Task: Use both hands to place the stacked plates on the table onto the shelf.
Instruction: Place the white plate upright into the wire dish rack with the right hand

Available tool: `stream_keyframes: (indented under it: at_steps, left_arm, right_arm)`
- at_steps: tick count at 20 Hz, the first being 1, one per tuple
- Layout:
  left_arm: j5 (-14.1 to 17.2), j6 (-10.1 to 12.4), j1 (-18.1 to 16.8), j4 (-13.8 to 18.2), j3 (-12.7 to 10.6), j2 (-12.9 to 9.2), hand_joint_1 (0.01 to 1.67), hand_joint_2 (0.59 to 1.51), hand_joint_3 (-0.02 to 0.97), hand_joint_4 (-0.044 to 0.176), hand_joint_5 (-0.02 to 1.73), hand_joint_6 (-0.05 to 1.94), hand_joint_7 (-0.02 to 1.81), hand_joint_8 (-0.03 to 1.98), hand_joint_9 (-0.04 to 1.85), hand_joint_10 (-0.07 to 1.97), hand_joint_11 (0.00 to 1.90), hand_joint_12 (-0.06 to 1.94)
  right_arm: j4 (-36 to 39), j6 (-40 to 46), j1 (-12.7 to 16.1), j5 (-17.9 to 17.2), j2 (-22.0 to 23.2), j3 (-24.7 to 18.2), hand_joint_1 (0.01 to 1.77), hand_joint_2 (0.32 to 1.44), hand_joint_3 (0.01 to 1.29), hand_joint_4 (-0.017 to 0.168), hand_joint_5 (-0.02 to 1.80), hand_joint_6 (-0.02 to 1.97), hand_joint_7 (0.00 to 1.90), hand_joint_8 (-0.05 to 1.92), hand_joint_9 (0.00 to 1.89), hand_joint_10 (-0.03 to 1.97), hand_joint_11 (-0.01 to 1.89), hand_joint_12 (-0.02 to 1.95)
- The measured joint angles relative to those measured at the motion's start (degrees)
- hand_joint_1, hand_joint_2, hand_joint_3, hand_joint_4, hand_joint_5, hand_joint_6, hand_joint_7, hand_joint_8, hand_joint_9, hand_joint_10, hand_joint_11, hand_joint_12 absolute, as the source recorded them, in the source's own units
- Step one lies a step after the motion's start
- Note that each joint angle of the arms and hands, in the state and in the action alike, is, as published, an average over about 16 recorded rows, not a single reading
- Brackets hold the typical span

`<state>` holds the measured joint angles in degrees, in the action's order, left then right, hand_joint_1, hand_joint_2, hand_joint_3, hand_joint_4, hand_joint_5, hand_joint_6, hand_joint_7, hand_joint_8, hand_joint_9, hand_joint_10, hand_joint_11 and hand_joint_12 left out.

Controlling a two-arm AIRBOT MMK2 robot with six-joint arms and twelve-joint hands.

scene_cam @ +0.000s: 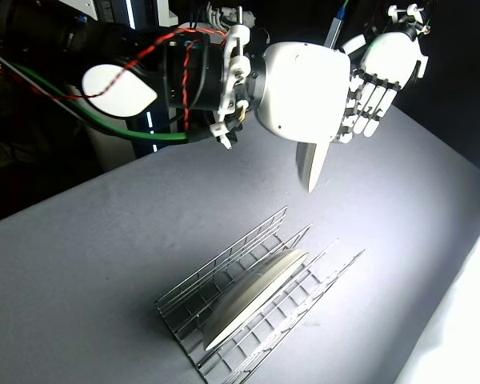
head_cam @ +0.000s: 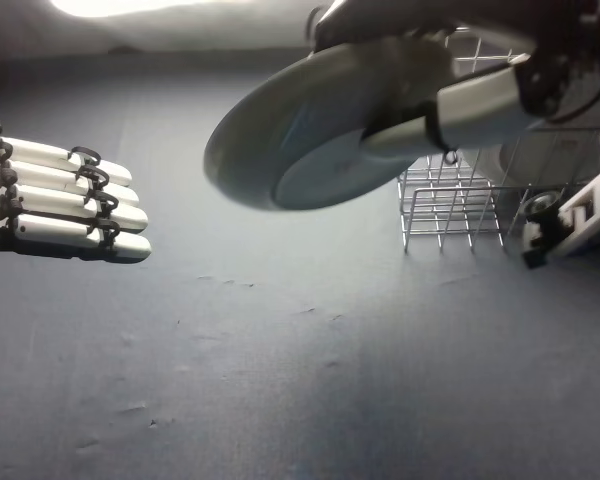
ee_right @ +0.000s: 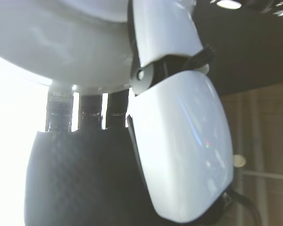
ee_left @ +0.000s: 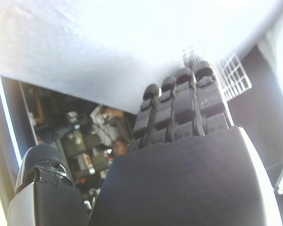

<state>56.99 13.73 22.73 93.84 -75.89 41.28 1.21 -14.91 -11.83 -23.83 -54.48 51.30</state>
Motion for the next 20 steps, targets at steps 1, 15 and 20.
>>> stream_keyframes:
  at_steps: [1,15,20]
  left_arm:
    - [0.00,0.07,-0.04,0.00,0.06,0.00,0.02,0.953,0.011,0.001,0.02,0.01,0.02,0.00,0.02,0.01,0.02,0.01]
    - [0.34,0.62,-0.75,0.32,-0.70,0.45,0.02,0.953,0.011,0.000,0.02,0.01,0.02,0.00,0.02,0.01,0.02,0.01]
    - [0.61,0.83,-1.72,1.00,-1.13,1.09,0.02,0.954,0.011,0.000,0.02,0.01,0.02,0.00,0.02,0.01,0.02,0.01]
  right_arm:
    - [-1.01,0.01,0.14,0.25,0.37,-0.04,1.47,0.98,0.01,-0.006,0.94,0.86,1.01,0.84,0.97,1.02,0.81,1.43]
    - [-5.52,0.03,1.11,4.53,6.82,-0.08,1.47,0.98,0.01,-0.008,0.92,0.87,1.00,0.88,0.97,1.08,0.82,1.23]
    - [-4.85,-0.04,0.08,5.51,8.69,0.46,1.47,0.98,0.01,-0.008,0.91,0.88,0.99,0.88,0.98,1.05,0.84,1.32]
